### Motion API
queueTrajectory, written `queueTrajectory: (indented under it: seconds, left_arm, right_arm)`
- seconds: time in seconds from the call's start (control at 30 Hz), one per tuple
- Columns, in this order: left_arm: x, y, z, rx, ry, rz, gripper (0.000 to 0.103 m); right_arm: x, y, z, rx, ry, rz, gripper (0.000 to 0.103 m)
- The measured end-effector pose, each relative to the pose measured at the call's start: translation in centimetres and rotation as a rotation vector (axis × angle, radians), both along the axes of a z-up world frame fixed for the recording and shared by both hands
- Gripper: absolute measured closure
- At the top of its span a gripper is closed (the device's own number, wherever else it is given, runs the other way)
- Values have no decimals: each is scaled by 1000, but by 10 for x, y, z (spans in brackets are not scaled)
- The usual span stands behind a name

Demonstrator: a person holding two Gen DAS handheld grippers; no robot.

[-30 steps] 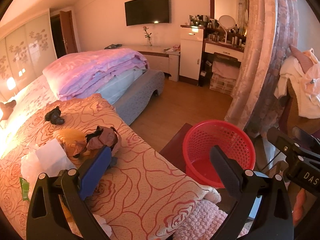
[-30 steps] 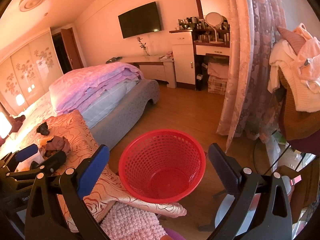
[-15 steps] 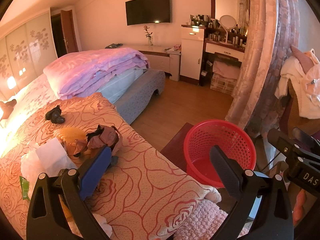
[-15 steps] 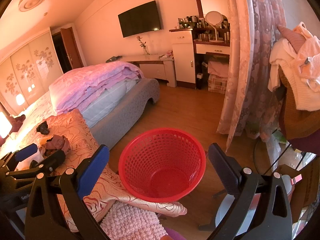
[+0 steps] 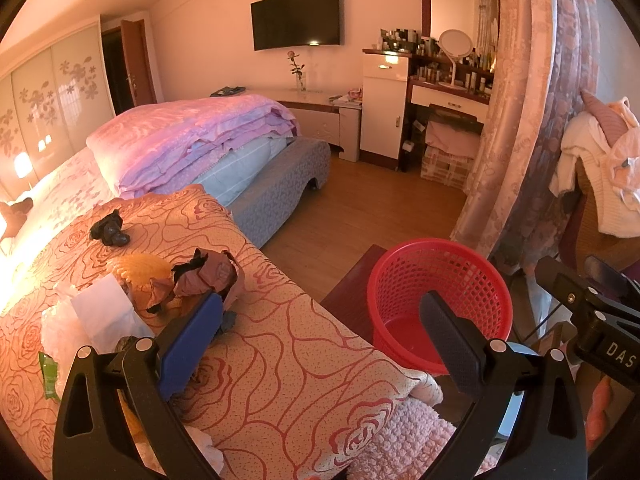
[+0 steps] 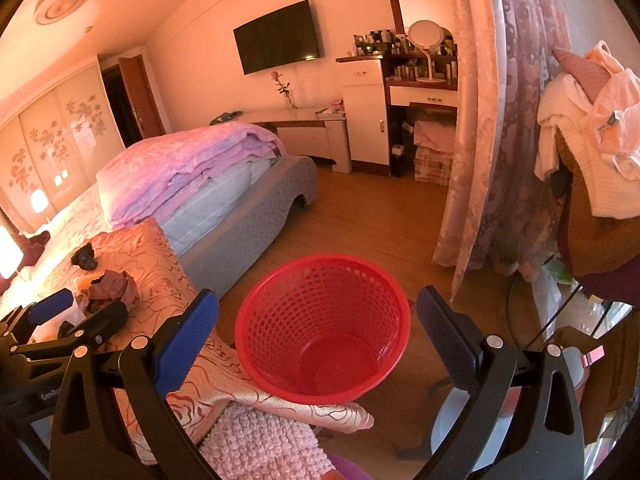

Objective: Collect trash

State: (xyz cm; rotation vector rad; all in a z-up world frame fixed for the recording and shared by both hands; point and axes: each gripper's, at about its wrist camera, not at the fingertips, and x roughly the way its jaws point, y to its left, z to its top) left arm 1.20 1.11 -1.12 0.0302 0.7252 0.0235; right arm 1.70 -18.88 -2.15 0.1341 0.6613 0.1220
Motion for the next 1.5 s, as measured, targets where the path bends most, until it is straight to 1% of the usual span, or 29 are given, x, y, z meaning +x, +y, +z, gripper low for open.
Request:
queueTrajectory:
  seconds: [0.5, 0.6, 0.7, 0.9, 1.0, 1.17, 1.27, 1.33, 1.4, 1.5]
  left_arm:
    - [-2, 4, 0, -4, -2, 6, 8]
    - [-9, 19, 5, -17, -22, 26, 8]
    - [-17, 41, 11, -27, -43, 72, 8]
    - [-30, 85, 16, -79, -41, 160, 8]
    - [-41, 105, 21, -77, -49, 200, 8]
    - [-63, 148, 31, -57, -71, 299, 8]
    - [-81, 175, 31, -48, -71, 368, 8]
    - [-95, 195, 26, -45, -56, 416, 8]
    - [-109, 214, 18, -64, -30, 462, 8]
    - [-123, 230, 7, -116, 14, 499, 8]
  right_arm:
    - [-4, -2, -11, -1, 11, 0, 7]
    - [-3, -1, -11, -2, 16, 6, 7]
    - [1, 2, -10, -7, 29, 20, 7]
    - [0, 17, -12, -23, 45, 71, 7]
    - [-1, 28, -15, -28, 54, 115, 7]
    - [-3, 52, -21, -46, 70, 208, 7]
    - [-4, 71, -24, -52, 80, 276, 7]
    - [-6, 87, -24, -50, 85, 335, 7]
    - [-9, 102, -24, -54, 85, 393, 7]
    - [-17, 127, -25, -60, 90, 485, 7]
